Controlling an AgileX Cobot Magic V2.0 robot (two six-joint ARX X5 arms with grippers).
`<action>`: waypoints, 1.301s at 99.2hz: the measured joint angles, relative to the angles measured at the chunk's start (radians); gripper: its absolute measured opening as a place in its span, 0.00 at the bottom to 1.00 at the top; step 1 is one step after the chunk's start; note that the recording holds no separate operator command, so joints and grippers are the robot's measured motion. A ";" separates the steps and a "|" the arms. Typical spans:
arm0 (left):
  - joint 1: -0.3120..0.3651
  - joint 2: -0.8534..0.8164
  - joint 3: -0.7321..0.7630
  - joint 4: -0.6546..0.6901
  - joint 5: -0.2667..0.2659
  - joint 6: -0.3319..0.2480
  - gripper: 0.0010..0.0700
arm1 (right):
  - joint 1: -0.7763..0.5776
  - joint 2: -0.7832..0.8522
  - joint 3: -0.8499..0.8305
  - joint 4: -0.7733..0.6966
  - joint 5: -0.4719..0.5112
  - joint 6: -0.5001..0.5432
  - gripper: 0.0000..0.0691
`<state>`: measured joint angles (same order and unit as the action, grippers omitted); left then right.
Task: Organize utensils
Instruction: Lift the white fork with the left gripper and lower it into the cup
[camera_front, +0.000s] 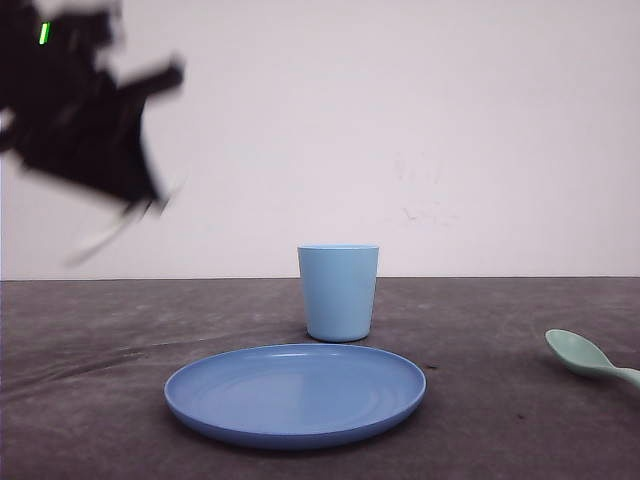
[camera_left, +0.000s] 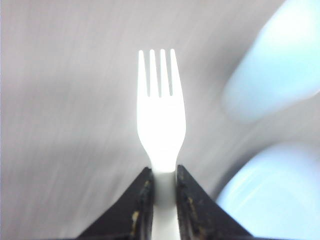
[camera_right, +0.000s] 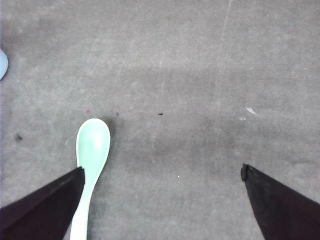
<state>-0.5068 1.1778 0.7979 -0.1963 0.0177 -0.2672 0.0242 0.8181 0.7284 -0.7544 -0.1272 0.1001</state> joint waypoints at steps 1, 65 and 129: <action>-0.002 -0.006 0.000 0.015 0.005 0.000 0.04 | 0.000 0.000 0.000 0.000 0.000 0.000 0.92; -0.092 0.222 0.000 0.882 0.059 0.083 0.04 | 0.000 0.000 0.000 0.000 0.000 0.000 0.92; -0.099 0.603 0.017 1.224 0.060 0.170 0.05 | 0.000 0.000 0.000 0.000 0.000 0.000 0.92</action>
<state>-0.6060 1.7809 0.8150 1.0279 0.0776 -0.0971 0.0242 0.8181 0.7284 -0.7544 -0.1272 0.1001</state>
